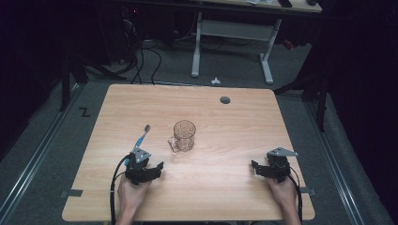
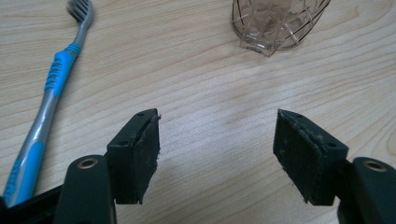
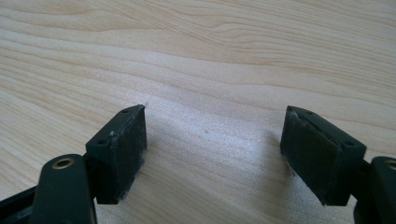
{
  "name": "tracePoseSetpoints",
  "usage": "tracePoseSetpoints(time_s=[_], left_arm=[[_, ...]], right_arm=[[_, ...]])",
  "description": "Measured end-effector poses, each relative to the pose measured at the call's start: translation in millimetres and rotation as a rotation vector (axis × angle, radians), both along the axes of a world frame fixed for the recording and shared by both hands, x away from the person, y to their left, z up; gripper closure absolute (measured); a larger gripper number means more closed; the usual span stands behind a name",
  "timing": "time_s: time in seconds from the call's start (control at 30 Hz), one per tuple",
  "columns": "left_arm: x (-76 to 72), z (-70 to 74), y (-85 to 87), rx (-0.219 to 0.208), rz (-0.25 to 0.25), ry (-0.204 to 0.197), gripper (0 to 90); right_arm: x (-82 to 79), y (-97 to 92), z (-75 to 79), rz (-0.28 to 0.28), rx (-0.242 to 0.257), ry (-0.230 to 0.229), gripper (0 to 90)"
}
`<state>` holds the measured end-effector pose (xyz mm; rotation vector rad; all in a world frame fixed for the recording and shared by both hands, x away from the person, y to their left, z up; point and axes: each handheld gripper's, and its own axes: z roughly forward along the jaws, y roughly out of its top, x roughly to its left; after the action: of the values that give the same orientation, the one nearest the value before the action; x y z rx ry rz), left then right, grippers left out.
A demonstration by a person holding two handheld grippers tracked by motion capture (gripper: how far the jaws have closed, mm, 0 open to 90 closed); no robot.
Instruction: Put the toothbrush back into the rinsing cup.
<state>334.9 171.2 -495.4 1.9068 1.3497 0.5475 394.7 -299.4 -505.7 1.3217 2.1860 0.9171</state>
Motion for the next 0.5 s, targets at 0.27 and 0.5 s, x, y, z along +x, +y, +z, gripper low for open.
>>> tracePoseSetpoints(time_s=[0.27,0.5], left_arm=[[-7.1,1.9,6.6,-0.017,0.022,-0.026,31.6],[-10.6,5.3,10.8,0.002,0.019,-0.011,31.7]], right_arm=[[0.0,-0.1,0.0,-0.001,0.000,0.000,22.9],[0.0,-0.1,0.0,-0.002,0.000,0.000,22.9]])
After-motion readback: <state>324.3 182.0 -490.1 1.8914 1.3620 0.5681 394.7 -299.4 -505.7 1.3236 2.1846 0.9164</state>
